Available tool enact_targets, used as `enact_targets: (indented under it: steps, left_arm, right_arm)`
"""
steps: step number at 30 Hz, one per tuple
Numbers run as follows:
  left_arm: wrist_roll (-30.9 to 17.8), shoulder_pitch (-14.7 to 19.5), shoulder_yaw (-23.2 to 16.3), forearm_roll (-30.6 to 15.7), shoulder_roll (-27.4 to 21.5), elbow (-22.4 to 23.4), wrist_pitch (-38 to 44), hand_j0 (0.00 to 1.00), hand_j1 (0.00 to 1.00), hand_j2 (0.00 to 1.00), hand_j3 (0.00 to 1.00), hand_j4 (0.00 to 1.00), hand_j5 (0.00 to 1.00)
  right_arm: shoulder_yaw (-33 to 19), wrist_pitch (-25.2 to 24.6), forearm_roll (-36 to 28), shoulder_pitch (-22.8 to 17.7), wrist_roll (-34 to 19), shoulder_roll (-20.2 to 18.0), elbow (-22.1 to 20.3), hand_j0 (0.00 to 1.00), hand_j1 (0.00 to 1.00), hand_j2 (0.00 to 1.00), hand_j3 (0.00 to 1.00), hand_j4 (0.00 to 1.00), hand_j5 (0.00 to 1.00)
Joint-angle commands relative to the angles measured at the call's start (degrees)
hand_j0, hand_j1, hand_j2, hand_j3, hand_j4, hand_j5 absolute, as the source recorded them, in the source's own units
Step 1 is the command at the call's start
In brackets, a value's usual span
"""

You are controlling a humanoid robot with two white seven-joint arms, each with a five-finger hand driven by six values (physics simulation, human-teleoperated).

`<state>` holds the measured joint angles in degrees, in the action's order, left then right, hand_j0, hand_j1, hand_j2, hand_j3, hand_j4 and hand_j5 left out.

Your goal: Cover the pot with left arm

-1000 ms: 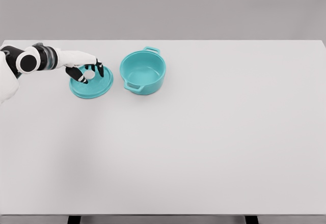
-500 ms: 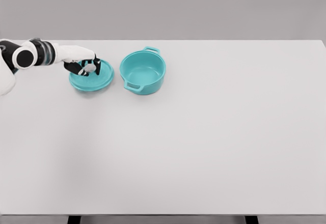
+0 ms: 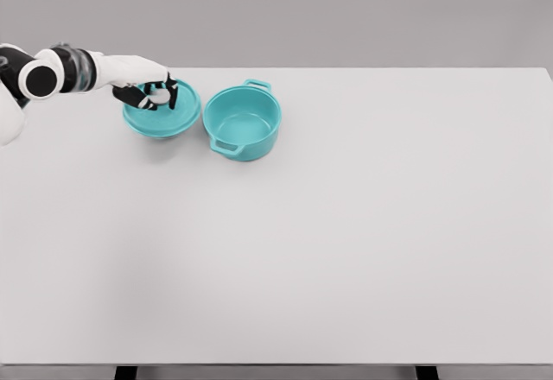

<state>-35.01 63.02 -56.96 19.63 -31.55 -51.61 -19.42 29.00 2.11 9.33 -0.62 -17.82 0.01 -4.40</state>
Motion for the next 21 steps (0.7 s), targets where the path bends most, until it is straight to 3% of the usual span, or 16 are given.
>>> enact_targets:
  steps: [1,11,21]
  left_arm:
    - [0.01,0.00,0.09,-0.12,0.17,-0.86,0.17,0.45,0.45,0.45,0.45,0.45,0.45]
    - [0.01,1.32,0.09,-0.12,1.14,-2.97,0.52,0.45,0.45,0.45,0.45,0.45,0.45]
    - [0.01,1.41,0.09,-0.12,6.50,-2.97,0.79,0.46,0.46,0.46,0.46,0.46,0.46]
  right_arm:
    - [0.01,0.00,-0.02,0.00,-0.02,-0.01,0.00,1.00,1.00,1.00,1.00,1.00,1.00]
    - [0.01,0.00,-0.02,0.00,-0.02,-0.01,0.00,1.00,1.00,1.00,1.00,1.00,1.00]
    - [0.01,0.00,-0.02,0.00,-0.02,-0.01,0.00,1.00,1.00,1.00,1.00,1.00,1.00]
